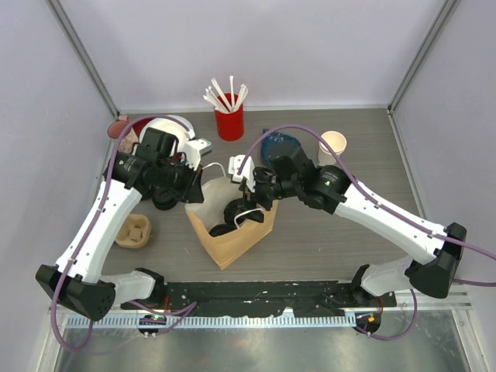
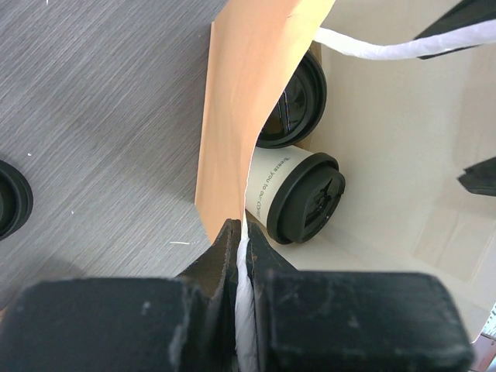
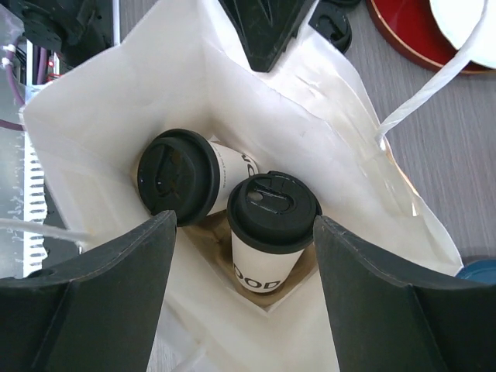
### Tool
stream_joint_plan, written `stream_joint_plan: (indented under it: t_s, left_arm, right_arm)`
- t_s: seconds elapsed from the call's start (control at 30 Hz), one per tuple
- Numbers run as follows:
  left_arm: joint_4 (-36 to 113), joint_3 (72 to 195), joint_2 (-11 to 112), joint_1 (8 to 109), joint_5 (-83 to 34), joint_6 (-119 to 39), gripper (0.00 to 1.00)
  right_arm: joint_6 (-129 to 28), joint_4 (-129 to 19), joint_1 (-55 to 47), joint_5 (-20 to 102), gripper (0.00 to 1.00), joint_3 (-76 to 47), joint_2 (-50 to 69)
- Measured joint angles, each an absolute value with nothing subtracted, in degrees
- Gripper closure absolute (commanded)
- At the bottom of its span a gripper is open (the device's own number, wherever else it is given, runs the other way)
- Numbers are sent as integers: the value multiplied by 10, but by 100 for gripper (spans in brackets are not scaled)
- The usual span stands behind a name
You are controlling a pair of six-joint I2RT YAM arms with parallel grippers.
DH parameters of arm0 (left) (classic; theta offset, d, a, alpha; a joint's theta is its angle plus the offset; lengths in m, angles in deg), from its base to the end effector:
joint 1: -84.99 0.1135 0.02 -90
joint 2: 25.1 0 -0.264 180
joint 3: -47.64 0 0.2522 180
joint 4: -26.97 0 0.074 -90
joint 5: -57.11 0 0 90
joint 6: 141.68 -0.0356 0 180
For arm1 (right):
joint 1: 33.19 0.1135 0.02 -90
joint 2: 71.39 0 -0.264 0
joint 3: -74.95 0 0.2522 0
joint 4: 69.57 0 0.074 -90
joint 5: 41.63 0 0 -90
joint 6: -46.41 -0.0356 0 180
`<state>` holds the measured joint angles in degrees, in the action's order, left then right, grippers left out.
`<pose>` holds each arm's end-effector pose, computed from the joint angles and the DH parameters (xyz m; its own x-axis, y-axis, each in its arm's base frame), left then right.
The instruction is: Pack the takeout coffee
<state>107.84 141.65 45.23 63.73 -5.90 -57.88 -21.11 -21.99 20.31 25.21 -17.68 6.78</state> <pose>0.1986 -0.0946 0.3745 -0.7190 0.3830 -0.5799 0.6336 0.7040 -0.3207 0.1669 0.2491 0.3766 0.0572 -0.5137 -0.8561 -0.9882 0.0927 -0.1217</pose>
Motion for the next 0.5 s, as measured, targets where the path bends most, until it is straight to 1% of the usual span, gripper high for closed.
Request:
stream_joint_plan:
  t_s: [0.5]
  left_arm:
    - [1079,1416,453,637,-61,-581,100]
  right_arm:
    - [-229,-256,203,244,23,-180,16]
